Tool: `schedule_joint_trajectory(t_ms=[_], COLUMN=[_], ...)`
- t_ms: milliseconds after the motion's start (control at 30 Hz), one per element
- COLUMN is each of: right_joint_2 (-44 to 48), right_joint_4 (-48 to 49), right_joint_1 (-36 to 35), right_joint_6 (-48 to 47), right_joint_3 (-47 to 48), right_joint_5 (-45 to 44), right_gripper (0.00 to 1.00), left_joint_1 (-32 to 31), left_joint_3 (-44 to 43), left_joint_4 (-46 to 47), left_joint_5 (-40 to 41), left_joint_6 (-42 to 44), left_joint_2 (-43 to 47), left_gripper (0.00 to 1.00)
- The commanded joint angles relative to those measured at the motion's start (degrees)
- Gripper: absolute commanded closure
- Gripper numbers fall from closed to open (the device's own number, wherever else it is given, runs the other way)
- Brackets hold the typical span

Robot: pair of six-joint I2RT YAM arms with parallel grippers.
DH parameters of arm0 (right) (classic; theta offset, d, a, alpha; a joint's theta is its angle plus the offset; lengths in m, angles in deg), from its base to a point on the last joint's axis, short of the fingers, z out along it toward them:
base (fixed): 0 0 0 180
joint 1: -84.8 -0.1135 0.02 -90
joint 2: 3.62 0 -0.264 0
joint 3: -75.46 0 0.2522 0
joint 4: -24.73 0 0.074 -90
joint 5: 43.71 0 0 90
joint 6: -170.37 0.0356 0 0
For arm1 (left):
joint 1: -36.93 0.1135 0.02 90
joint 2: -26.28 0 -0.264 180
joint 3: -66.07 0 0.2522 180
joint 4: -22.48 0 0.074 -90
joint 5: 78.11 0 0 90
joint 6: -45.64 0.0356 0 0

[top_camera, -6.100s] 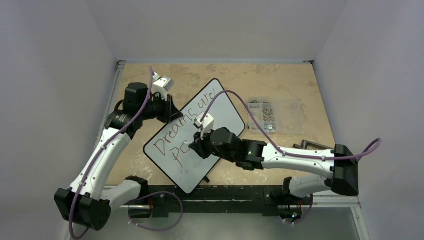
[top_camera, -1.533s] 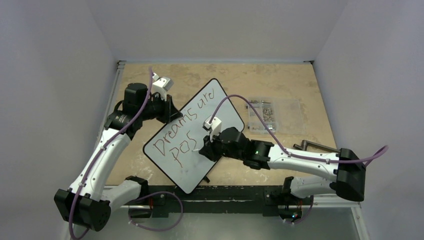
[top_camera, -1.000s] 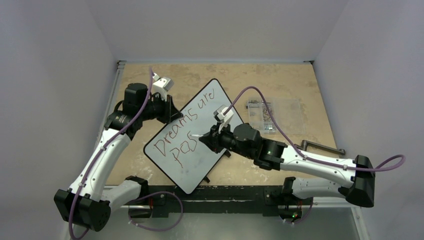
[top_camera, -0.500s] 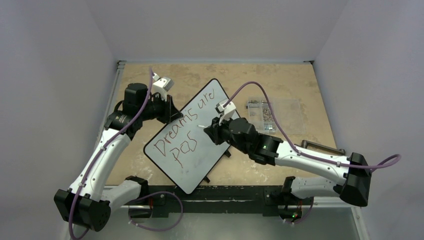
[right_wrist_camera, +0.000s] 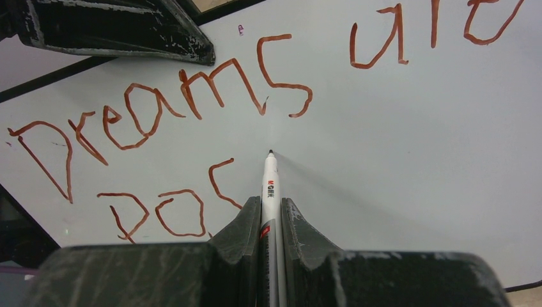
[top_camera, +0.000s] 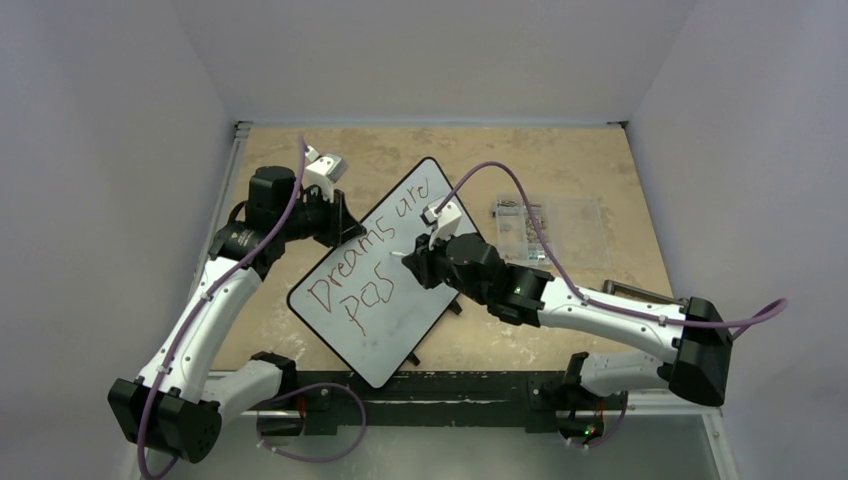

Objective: Write a sentence on the whiteboard

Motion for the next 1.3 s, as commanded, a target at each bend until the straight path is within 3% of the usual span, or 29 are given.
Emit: schedule_joint_trajectory(t_ms=[0, 533, 1267], right_joint_2=[-0.6, -1.0, 2.6], right_joint_4=[1.5, 1.7, -1.8], right_joint_1=[0.3, 0.3, 0.3], right_joint_6=[0.2, 0.9, 3.5], right_joint_3=[2.9, 1.0, -3.0], right_joint_5=[1.2, 6.2, 2.4], right_gripper=[1.0, 1.0, 1.0], left_joint_1=[-0.1, -0.1, -0.1], left_joint_3=[-0.9, -0.9, -0.9], left_joint_4=[5.4, 5.4, 5.5], left_joint_5=[0.4, 0.4, 0.4], left_joint_6=[0.9, 1.0, 0.9], left_joint_2=[1.6, 1.7, 1.6], left_gripper=[1.0, 1.0, 1.0])
